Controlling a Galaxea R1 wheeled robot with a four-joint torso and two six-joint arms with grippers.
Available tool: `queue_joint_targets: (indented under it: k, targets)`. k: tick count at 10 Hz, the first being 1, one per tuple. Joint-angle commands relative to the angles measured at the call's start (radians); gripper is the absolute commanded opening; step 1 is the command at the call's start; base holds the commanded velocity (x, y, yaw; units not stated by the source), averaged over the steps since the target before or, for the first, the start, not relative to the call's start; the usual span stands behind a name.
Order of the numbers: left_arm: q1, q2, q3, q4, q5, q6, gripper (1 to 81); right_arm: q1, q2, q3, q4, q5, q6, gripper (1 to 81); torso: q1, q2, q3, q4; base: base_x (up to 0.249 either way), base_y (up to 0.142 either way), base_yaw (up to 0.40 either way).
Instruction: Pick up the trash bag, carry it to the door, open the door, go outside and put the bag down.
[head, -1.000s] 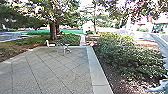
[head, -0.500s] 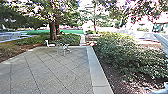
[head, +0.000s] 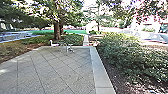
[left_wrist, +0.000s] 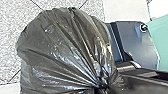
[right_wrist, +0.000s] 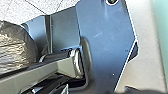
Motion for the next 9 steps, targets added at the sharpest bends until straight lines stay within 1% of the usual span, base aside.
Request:
queue_joint_targets:
  k: [1, 3, 4, 5, 6, 7, 8, 9]
  targets:
    - [-0.051, -0.007, 0.001, -0.009, 0.058, -0.003, 1.0, 0.052, 0.002, 0.002, 0.004, -0.064, 0.002, 81.1, 0.0, 0.0, 0.0, 0.095, 0.0, 0.0, 0.0]
    - [-0.049, -0.009, 0.001, -0.009, 0.058, -0.003, 1.0, 0.052, 0.003, 0.003, 0.001, -0.064, 0.002, 81.1, 0.0, 0.0, 0.0, 0.162, 0.0, 0.0, 0.0]
    - [-0.049, -0.009, 0.001, -0.009, 0.058, -0.003, 1.0, 0.052, 0.003, 0.003, 0.0, -0.064, 0.0, 81.1, 0.0, 0.0, 0.0, 0.199, 0.0, 0.0, 0.0]
    - [-0.049, -0.009, 0.001, -0.009, 0.058, -0.004, 1.0, 0.05, 0.003, 0.003, 0.0, -0.064, -0.003, 81.1, 0.0, 0.0, 0.0, 0.233, 0.0, 0.0, 0.0]
    - [-0.049, -0.012, 0.001, -0.012, 0.058, -0.005, 1.0, 0.049, 0.003, 0.003, -0.001, -0.064, -0.004, 81.1, 0.0, 0.0, -0.065, 0.239, 0.0, 0.0, 0.0]
    - [-0.049, -0.015, 0.002, -0.012, 0.059, -0.005, 1.0, 0.049, 0.005, 0.005, -0.001, -0.064, -0.004, 81.1, 0.0, 0.0, -0.077, 0.262, 0.0, 0.0, 0.0]
    - [-0.049, -0.018, 0.008, -0.012, 0.059, -0.005, 1.0, 0.05, 0.006, 0.005, -0.001, -0.065, -0.004, 81.1, 0.0, 0.0, -0.095, 0.282, 0.0, 0.0, 0.0]
    - [-0.049, -0.021, 0.017, -0.012, 0.059, -0.005, 1.0, 0.052, 0.006, 0.005, -0.001, -0.065, -0.006, 81.1, 0.0, 0.0, -0.118, 0.276, 0.0, 0.0, 0.0]
